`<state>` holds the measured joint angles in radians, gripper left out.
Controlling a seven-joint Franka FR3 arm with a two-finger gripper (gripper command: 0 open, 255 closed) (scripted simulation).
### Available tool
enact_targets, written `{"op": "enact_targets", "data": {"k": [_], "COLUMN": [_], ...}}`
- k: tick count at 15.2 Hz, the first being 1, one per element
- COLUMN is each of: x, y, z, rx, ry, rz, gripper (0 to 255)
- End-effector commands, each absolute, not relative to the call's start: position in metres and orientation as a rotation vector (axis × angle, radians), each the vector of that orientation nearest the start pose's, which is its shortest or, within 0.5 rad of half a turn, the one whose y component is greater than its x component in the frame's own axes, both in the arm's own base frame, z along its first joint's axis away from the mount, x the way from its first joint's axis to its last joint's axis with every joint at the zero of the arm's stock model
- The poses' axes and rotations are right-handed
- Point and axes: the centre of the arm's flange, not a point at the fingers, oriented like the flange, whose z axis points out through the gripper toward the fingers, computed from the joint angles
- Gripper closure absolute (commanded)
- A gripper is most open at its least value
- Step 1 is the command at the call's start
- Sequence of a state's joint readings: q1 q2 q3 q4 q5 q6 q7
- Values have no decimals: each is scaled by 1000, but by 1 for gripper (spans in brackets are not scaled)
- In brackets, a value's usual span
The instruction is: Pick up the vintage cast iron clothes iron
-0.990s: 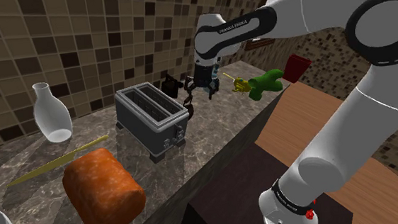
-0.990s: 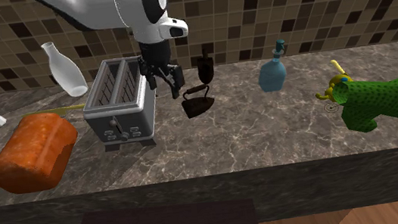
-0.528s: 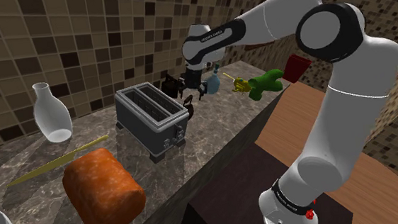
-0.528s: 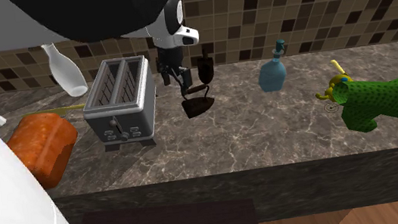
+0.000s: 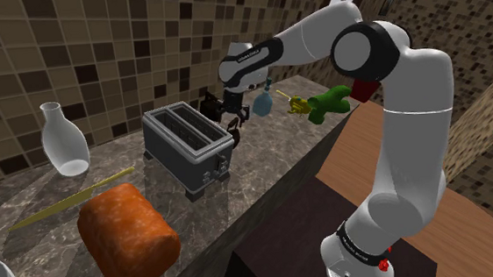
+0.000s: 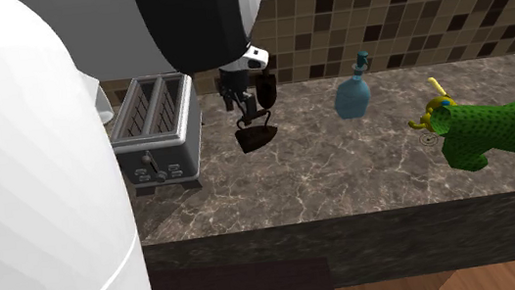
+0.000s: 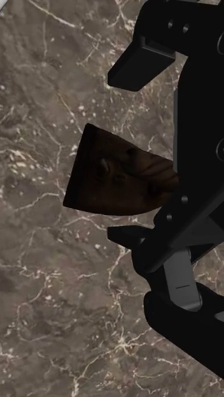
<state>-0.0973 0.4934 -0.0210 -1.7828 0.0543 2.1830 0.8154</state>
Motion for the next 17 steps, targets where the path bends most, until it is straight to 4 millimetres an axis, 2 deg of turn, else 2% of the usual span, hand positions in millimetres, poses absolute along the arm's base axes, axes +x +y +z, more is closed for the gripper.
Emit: {"op": "enact_targets", "data": {"k": [1, 4, 6, 7, 16, 17], "x": [642, 642, 642, 642, 642, 642], "y": [-74, -74, -74, -74, -74, -74], "z": [262, 243, 243, 242, 243, 248], "rx": [-2779, -2779, -2779, -2779, -2779, -2779], "ry": [1459, 1459, 1459, 1459, 1459, 1459], "rz": [154, 154, 154, 154, 154, 154], "gripper": [0, 0, 0, 255, 255, 255]}}
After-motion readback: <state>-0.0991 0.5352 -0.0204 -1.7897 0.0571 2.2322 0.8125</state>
